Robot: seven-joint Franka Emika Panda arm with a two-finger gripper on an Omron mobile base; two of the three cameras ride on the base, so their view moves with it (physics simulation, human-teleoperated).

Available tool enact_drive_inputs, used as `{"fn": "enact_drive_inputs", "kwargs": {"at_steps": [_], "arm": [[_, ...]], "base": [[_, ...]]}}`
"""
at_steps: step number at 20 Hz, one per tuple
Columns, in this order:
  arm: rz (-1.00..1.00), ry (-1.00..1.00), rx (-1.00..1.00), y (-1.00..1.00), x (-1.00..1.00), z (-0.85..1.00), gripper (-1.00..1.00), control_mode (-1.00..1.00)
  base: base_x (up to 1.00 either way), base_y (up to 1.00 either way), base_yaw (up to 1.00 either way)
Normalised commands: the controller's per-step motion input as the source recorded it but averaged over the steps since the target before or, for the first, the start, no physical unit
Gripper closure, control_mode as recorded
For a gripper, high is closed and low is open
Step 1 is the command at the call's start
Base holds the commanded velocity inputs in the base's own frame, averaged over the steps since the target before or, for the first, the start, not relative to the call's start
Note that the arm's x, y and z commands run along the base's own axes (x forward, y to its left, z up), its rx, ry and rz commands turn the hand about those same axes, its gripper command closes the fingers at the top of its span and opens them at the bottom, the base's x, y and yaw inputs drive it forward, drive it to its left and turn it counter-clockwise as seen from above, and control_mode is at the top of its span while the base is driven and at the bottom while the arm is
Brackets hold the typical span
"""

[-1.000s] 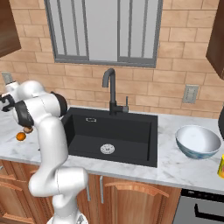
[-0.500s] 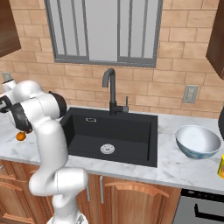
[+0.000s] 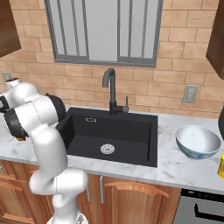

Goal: Remove the tangerine and tangerine from the sink. Then move the bowl and cup from the counter to the sink for washing.

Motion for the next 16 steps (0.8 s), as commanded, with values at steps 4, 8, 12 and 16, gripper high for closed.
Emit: {"fn": "enact_drive_inputs", "kwargs": {"at_steps": [4,8,12,16], "arm": [[0.03,-0.04,0.04,-0.26,-0.21,0.16,-1.0,-1.0],[0.07,-0.04,0.0,-0.25,-0.19,0.21,-1.0,-1.0],[0.07,0.0,0.0,-0.22,-0.15,0.23,-1.0,-1.0],[0.08,0.02,0.0,-0.24,-0.16,0.21,-1.0,-1.0]], "base": [[0.0,0.0,0.0],[0.0,0.0,0.0],[0.0,0.0,0.0],[0.0,0.0,0.0]]}}
